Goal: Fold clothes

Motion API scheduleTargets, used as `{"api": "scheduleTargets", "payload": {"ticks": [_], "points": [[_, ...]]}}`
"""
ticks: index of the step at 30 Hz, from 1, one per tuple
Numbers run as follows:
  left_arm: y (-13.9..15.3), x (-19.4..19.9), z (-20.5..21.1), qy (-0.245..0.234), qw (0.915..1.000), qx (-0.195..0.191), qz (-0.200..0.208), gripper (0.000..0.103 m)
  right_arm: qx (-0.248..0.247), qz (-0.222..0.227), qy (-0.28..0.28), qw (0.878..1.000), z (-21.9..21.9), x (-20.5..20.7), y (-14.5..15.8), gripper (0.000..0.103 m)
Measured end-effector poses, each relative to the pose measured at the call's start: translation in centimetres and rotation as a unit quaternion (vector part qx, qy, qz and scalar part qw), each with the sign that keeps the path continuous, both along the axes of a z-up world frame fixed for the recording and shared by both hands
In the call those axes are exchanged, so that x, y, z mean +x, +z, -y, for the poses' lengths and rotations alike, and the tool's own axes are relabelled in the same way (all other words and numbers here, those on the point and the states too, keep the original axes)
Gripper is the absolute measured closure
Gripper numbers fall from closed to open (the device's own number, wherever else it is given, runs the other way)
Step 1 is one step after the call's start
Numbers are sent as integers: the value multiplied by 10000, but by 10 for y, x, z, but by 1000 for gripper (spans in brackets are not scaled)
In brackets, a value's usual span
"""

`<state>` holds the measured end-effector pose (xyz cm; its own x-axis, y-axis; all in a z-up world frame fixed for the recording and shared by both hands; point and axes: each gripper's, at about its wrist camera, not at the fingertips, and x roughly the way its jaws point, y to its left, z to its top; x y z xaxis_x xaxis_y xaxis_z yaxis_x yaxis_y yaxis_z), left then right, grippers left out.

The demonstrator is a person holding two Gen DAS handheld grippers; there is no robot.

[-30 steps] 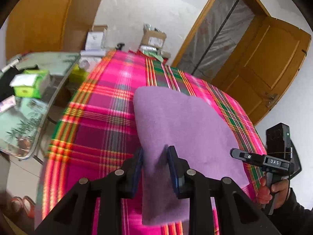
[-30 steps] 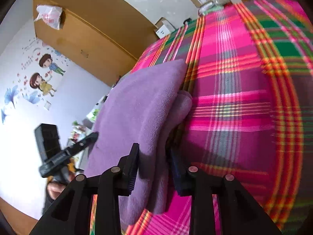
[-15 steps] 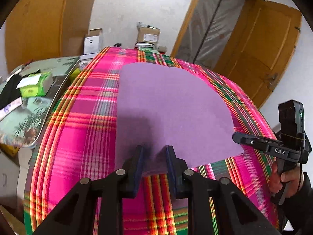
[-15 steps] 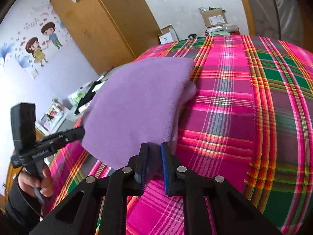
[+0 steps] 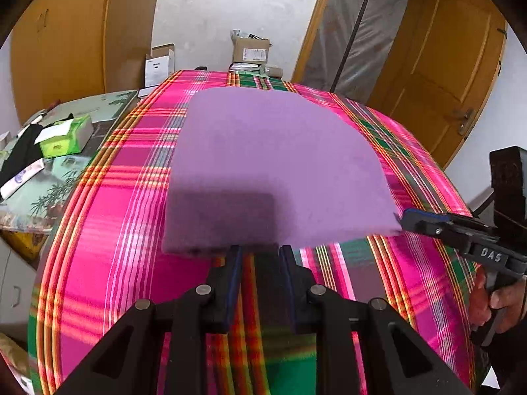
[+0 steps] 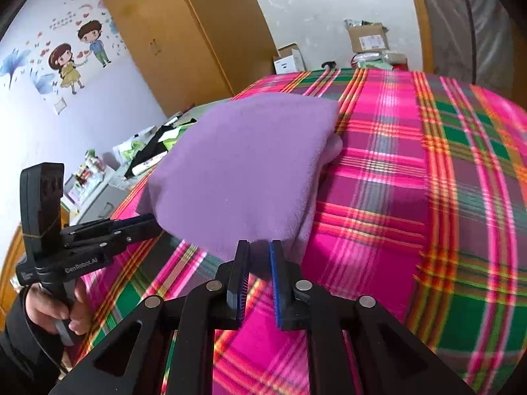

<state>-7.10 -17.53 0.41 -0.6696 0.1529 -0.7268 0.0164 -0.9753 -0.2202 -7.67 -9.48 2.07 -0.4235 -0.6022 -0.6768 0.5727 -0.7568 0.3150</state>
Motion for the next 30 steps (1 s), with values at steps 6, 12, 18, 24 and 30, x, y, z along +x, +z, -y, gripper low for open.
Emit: {"api": "scheduleTargets", "payload": {"ticks": [6,12,18,24,30], "points": [[7,30,-14,336,9994,93,-48,79,-37,0,-124,9999,-17,31,1,88],[16,51,-40,637,9978,-98,-121,79,259,-111,-8,9996,-15,68,-5,77],[24,77,-62,745,9966,-277,-227,79,515,-231,-2,9984,-18,99,-8,77],[22,94,-80,744,9959,-468,-214,79,648,-331,-194,9972,-30,115,-10,77],[13,98,-97,706,9953,-652,-134,79,806,-305,-455,9952,-42,119,-13,77]]}}
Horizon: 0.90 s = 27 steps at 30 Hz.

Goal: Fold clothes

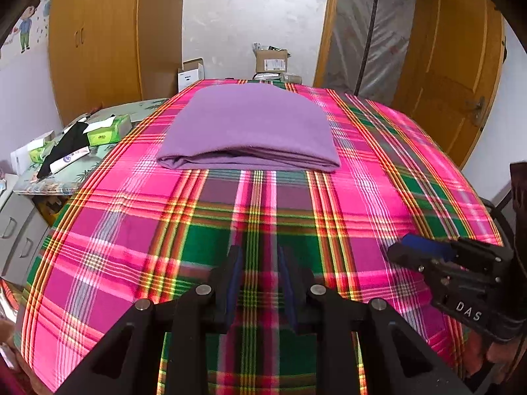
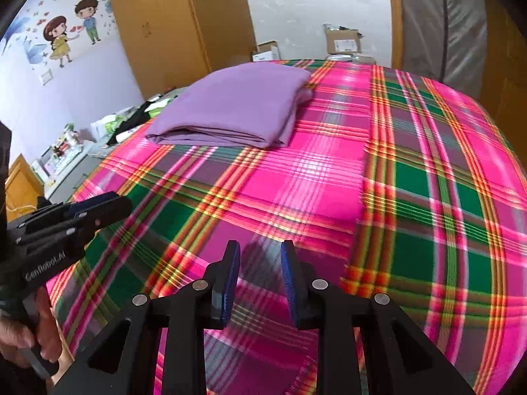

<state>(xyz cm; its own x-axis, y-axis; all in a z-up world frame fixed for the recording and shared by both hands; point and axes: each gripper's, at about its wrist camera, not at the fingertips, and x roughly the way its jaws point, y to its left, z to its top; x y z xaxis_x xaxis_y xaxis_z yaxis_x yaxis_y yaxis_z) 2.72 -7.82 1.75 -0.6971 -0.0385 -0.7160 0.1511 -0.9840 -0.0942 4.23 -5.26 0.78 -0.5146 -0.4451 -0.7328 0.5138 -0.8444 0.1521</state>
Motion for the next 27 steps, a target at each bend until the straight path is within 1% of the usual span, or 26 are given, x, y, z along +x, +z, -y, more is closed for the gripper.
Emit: {"api": "scheduleTargets", "payload": {"ticks": [7,13,16,19,21,22,24,27], "points": [[-4,-4,-9,15,9999,-71,70,79,88,88,-73,9999,-3,-2,-4,76],[-15,-13,-3,217,9993,-44,299,79,71,106,-32,9999,-5,-5,-4,75],[-17,-16,1,279,9990,-26,345,79,122,88,-9,9999,-1,-6,-3,74],[-17,-19,4,329,9988,-53,354,79,194,54,41,9998,4,-7,-3,71],[-17,-20,5,348,9988,-61,352,79,239,34,97,9997,7,-8,-3,65],[-17,-21,5,354,9987,-67,353,79,275,17,125,9995,9,-7,-3,63],[-17,-21,4,340,9987,-89,359,78,354,-17,172,9992,12,-7,-3,59],[-17,-23,2,272,9989,-126,365,71,359,-17,171,9992,14,-8,-4,59]]}}
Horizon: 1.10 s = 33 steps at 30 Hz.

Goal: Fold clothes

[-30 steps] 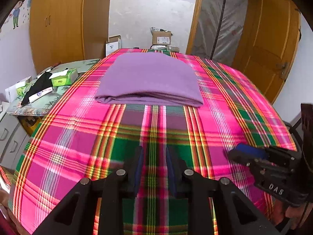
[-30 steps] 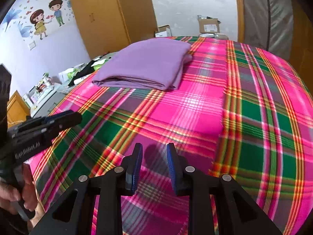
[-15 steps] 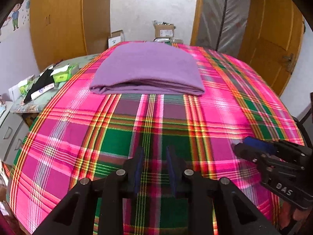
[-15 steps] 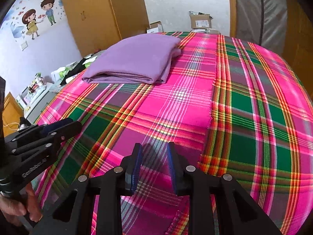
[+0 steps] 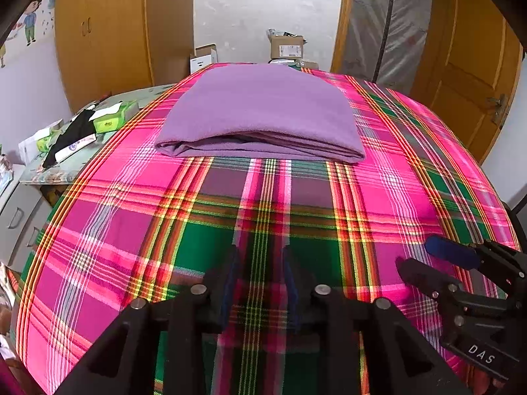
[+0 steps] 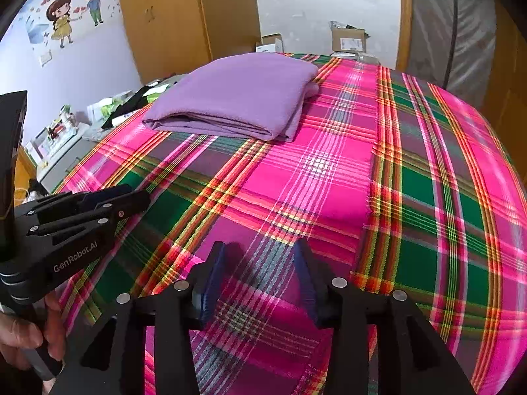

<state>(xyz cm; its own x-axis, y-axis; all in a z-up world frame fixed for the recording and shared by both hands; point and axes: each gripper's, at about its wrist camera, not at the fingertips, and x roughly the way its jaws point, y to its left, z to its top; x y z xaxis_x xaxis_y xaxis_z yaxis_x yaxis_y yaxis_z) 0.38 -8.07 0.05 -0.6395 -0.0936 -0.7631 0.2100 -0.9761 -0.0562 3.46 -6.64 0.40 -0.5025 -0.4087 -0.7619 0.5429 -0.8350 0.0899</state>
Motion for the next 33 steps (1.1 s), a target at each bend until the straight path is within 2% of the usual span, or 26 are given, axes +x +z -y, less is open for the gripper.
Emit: {"api": "scheduleTargets", "payload": {"ticks": [5,19,23,33], "points": [[0,-4,-5,-143,9998,-121,42,61,-46,20,-38,10000,-1,-2,0,59],[-1,-9,-6,-200,9997,-143,61,57,50,-23,-44,10000,3,-5,0,59],[-1,-10,-6,-339,9993,-125,77,51,63,-26,-61,10000,5,-8,0,59],[-1,-29,17,105,9997,-169,156,49,52,-18,-98,9999,7,-16,0,58]]}}
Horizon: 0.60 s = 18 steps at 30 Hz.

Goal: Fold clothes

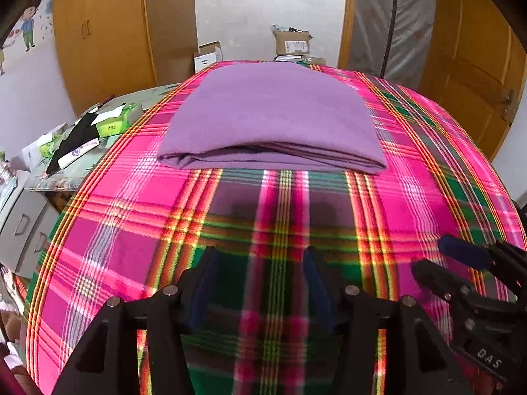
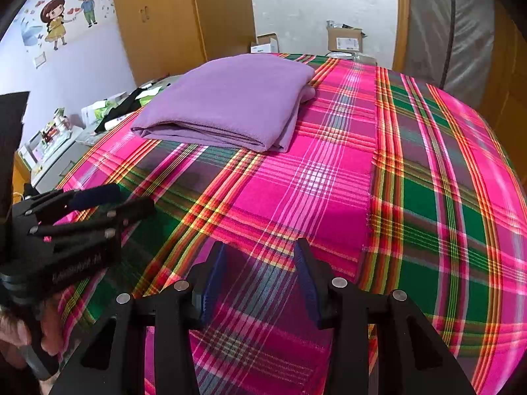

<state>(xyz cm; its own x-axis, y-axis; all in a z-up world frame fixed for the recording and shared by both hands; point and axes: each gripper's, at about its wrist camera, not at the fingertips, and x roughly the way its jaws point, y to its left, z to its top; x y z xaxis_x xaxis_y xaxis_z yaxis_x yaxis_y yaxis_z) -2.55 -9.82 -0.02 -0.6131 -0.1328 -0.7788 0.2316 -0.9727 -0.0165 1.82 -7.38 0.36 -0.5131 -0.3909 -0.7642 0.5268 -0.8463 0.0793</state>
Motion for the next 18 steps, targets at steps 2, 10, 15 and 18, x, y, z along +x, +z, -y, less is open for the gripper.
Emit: {"api": "scheduleTargets", "payload": {"ticks": [2,10,15,18], "points": [[-1,-4,2,13,10000,-11,11,46,-25,12,-2,10000,0,-1,0,59],[-3,-7,6,81,10000,5,25,39,-25,18,2,10000,2,-7,0,58],[-4,-6,5,82,10000,0,25,39,58,-20,-1,10000,4,-8,0,58],[-3,-6,7,78,10000,3,26,39,88,-35,0,10000,4,-7,0,58]]}}
